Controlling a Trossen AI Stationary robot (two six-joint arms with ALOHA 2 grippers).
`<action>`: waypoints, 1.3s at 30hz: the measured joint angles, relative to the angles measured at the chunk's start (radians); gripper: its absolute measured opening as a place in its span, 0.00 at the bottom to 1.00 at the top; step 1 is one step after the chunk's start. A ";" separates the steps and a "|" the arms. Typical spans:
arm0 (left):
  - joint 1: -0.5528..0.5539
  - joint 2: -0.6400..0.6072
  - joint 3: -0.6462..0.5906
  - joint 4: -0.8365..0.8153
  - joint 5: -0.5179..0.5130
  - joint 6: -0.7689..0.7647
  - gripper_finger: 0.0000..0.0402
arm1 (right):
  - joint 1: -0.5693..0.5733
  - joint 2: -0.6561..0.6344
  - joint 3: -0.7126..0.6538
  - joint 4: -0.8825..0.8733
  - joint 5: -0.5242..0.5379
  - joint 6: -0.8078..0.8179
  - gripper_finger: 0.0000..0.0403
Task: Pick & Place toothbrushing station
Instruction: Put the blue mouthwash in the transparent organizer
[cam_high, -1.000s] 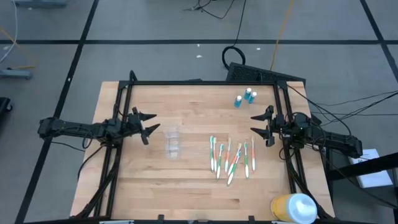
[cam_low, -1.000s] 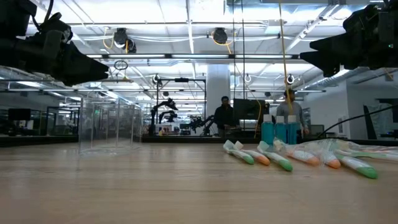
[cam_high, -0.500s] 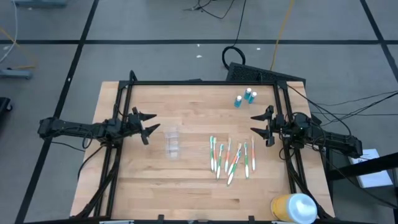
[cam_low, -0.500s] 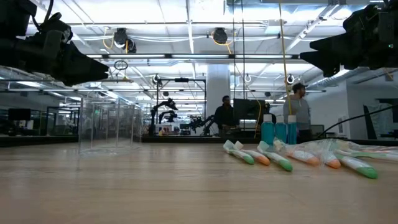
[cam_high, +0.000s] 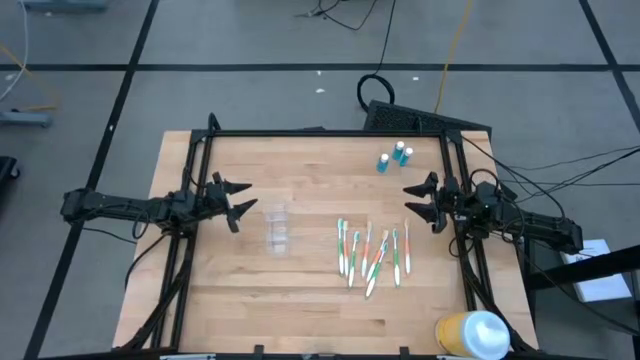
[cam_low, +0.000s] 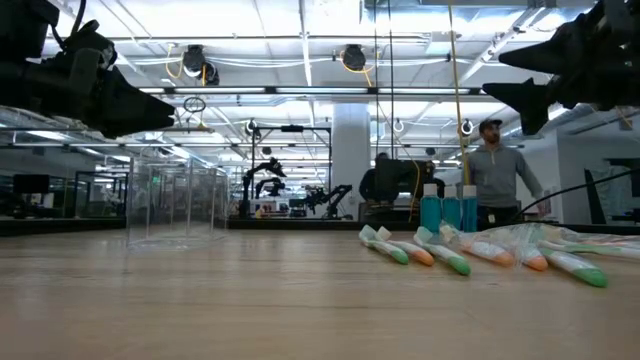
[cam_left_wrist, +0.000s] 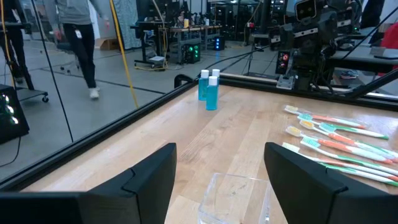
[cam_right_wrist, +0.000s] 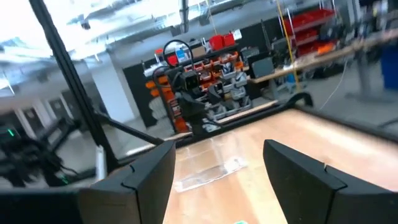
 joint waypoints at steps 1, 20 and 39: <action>0.000 0.000 0.000 0.000 0.000 0.000 0.62 | 0.000 0.000 0.000 0.000 0.000 0.022 0.59; 0.000 0.000 0.000 0.000 0.000 0.000 0.62 | 0.000 0.045 0.032 0.033 0.177 -0.134 0.59; 0.000 0.000 0.000 0.000 -0.001 0.000 0.62 | -0.139 0.699 0.458 -0.277 0.662 -0.203 0.69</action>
